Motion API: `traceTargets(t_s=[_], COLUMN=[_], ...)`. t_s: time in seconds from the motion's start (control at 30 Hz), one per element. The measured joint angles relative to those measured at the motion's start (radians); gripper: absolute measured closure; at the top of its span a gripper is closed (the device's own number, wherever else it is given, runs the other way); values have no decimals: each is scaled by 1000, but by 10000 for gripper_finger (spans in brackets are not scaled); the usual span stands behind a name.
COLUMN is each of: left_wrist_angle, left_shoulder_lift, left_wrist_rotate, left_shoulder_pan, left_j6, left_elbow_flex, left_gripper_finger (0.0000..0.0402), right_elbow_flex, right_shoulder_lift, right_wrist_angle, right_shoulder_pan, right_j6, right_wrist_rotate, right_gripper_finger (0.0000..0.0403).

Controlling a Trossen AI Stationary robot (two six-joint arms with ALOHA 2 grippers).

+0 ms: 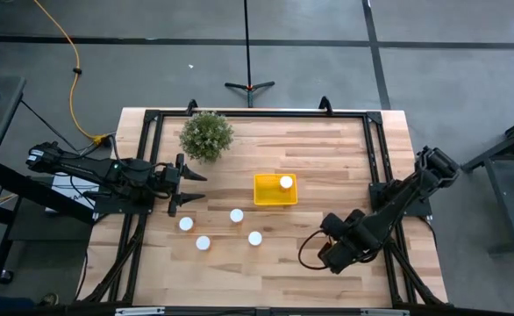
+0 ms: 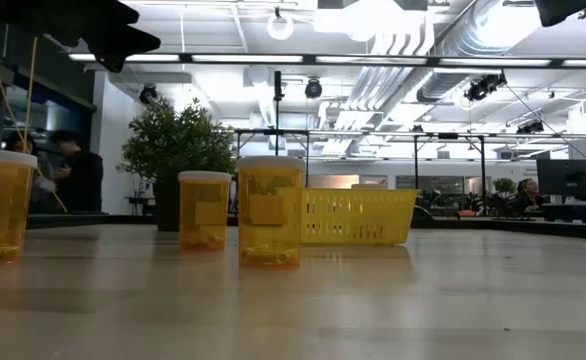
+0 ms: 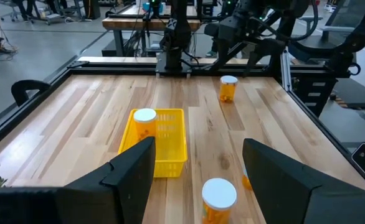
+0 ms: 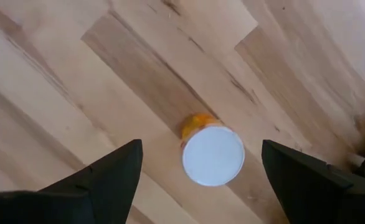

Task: Pick and place pill bottles into a basket
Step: Put the orange pill bottle into the bottom right corner of the yellow basket

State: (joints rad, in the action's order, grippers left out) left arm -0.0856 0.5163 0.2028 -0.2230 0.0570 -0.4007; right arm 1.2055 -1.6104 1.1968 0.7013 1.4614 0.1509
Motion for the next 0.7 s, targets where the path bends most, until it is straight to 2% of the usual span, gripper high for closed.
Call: traceTargets(t_s=[0.7], left_wrist_angle=[0], left_shoulder_lift=[0], left_wrist_rotate=[0], left_shoulder_pan=[0], left_j6=[0], left_elbow_flex=[0], left_gripper_finger=[126], right_elbow_flex=[-197], right_shoulder_lift=[1], right_wrist_angle=[-213], right_shoulder_pan=[0], right_j6=[-7], right_wrist_rotate=[-102], right_gripper_finger=[84])
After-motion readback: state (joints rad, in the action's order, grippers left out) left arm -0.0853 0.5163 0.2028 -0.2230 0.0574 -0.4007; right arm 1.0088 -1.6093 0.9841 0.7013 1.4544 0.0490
